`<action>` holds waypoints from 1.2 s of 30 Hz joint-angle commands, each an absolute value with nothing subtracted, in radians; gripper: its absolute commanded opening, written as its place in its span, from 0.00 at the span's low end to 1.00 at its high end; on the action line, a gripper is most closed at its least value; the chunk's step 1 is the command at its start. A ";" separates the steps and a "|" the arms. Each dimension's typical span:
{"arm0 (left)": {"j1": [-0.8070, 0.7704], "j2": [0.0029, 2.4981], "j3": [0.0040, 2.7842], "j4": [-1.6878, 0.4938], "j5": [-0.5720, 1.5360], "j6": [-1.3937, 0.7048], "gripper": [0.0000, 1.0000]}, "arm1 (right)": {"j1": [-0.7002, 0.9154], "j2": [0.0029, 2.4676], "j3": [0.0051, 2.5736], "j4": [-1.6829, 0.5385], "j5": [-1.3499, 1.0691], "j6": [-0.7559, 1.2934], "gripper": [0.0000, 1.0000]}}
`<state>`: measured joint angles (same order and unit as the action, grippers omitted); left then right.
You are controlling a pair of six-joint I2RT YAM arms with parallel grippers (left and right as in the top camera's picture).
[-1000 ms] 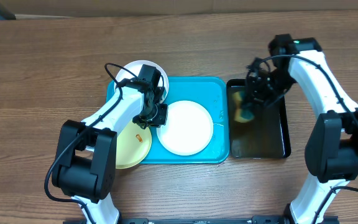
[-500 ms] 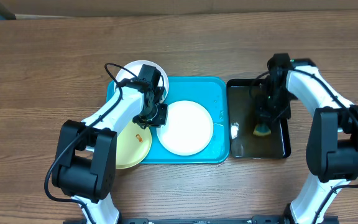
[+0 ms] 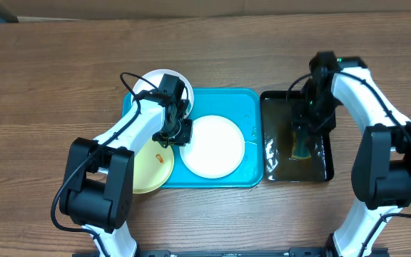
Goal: Clean dirty plates on tray and stack at the side
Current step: 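Return the sponge to the basin with the right gripper, then release the sponge and raise the right gripper to the side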
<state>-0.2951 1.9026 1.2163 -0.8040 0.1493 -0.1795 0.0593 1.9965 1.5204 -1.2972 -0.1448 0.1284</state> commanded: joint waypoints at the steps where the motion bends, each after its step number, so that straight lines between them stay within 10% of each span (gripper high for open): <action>1: -0.303 1.909 1.213 -0.805 0.158 -0.172 0.22 | 0.046 1.971 1.601 -1.316 -0.158 0.131 0.55; 10: -0.303 1.909 1.213 -0.803 0.229 -0.172 0.22 | -0.101 1.971 1.626 -1.252 -0.191 0.195 1.00; 36: -0.304 1.896 1.534 -1.103 0.078 -0.314 0.04 | -0.255 1.971 1.625 -1.033 -0.264 0.195 1.00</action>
